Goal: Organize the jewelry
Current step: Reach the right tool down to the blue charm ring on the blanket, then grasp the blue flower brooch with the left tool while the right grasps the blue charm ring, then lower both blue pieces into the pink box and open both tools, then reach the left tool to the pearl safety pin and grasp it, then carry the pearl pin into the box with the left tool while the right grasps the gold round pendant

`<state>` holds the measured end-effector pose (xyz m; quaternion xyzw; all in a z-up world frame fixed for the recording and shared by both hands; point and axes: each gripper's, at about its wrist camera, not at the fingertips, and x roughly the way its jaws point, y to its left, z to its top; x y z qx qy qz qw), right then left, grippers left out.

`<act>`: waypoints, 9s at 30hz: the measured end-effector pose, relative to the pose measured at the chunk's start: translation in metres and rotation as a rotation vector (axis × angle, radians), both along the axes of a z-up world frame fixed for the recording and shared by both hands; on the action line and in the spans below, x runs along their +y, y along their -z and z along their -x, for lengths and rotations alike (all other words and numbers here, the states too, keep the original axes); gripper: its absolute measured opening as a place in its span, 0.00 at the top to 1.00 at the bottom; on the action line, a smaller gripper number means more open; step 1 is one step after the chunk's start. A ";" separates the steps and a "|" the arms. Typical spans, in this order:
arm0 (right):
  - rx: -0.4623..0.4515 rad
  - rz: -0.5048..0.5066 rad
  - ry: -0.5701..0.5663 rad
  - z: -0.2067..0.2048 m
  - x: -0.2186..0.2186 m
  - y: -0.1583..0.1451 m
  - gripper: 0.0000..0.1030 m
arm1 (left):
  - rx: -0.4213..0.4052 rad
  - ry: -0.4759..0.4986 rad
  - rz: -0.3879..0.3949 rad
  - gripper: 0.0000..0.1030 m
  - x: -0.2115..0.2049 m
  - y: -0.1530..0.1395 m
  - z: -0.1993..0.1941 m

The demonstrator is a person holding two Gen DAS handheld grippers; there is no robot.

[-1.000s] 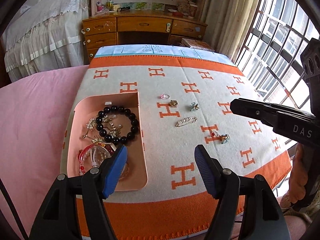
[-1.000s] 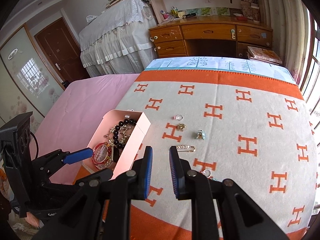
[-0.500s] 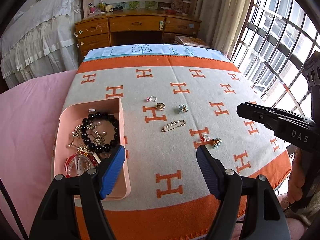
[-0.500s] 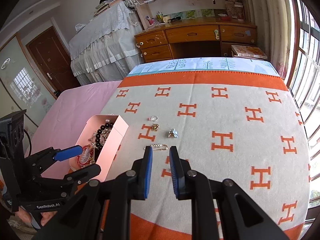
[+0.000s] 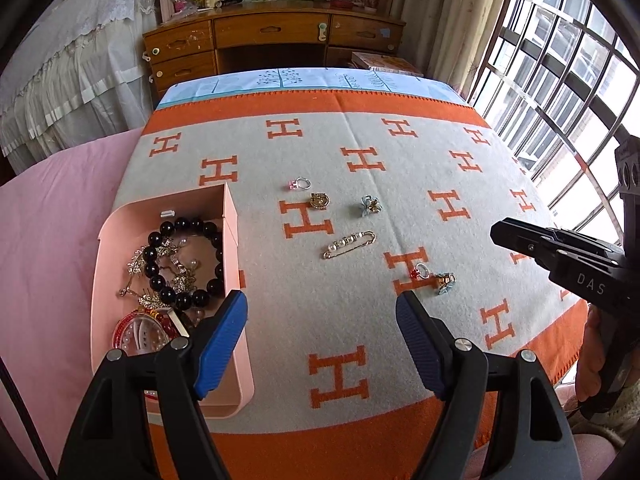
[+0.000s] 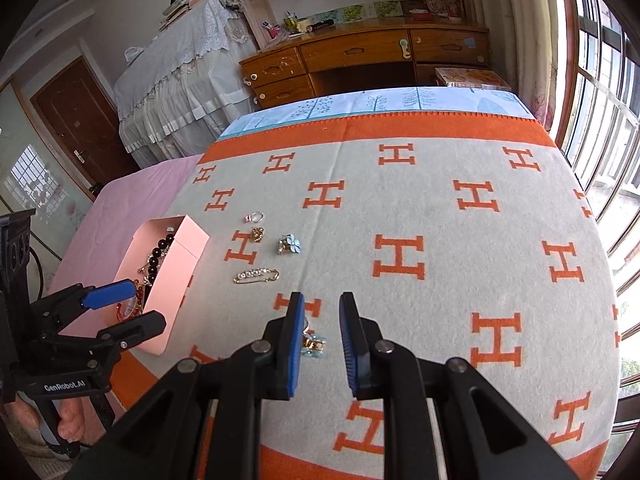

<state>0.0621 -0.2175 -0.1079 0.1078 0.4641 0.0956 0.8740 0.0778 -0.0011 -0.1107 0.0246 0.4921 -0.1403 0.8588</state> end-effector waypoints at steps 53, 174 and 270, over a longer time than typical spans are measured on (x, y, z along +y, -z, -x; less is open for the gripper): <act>0.003 0.107 -0.063 0.004 0.003 0.058 0.77 | -0.081 0.513 -0.284 0.57 -0.107 0.044 -0.080; -0.047 -0.151 0.030 -0.031 0.020 -0.011 0.73 | 0.068 0.194 -0.024 0.36 -0.014 0.012 -0.082; -0.060 0.087 -0.186 -0.061 0.141 -0.001 0.82 | -0.058 -0.149 0.270 0.95 0.126 0.002 0.006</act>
